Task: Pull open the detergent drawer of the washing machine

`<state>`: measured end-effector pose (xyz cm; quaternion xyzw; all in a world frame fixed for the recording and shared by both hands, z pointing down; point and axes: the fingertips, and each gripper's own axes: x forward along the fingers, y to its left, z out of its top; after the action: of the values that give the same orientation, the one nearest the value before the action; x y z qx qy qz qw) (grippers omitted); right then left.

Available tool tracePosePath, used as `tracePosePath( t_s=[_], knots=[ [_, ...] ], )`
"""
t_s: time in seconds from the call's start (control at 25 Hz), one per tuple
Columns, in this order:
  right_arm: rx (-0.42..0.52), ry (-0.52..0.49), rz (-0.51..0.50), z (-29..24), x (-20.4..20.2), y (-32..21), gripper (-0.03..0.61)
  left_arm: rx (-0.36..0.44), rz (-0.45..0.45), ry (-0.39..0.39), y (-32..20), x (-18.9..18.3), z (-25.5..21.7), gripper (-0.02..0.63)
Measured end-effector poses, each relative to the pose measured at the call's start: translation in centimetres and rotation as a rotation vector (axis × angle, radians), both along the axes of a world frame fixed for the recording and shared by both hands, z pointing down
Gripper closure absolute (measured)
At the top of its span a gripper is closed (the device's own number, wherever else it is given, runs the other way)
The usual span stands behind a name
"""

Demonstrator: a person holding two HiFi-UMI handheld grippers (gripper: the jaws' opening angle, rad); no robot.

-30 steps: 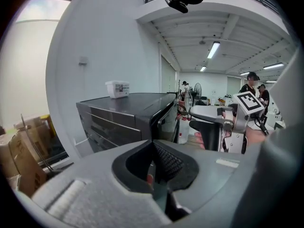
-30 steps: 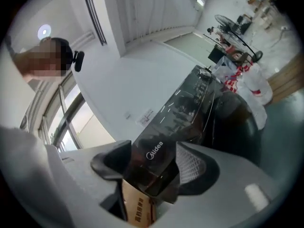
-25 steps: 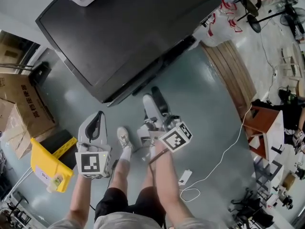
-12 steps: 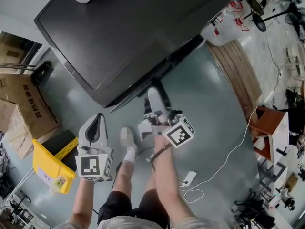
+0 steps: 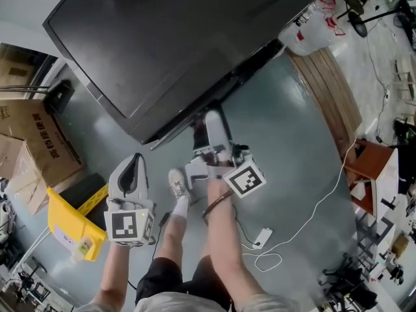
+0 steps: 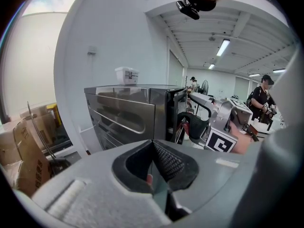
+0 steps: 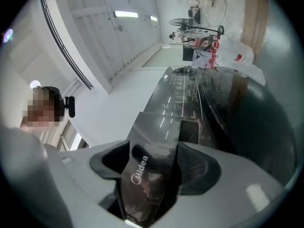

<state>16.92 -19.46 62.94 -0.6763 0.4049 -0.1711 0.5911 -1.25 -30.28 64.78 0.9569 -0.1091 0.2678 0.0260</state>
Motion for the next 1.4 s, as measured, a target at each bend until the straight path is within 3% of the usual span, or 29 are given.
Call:
tracePosePath(
  t_s=[0.6, 0.88, 1.4],
  knots=[
    [0.108, -0.121, 0.117, 0.1, 0.3, -0.2, 0.270, 0.020, 0.014, -0.002, -0.2, -1.1, -0.1, 0.603],
    [0.210, -0.182, 0.097, 0.4, 0.1, -0.4, 0.270, 0.027, 0.014, -0.006, -0.4, -1.5, -0.3, 0.603],
    [0.203, -0.155, 0.059, 0.5, -0.9, 2.3, 0.270, 0.056, 0.019, 0.033, 0.2, -2.1, -2.0, 0.603]
  ],
)
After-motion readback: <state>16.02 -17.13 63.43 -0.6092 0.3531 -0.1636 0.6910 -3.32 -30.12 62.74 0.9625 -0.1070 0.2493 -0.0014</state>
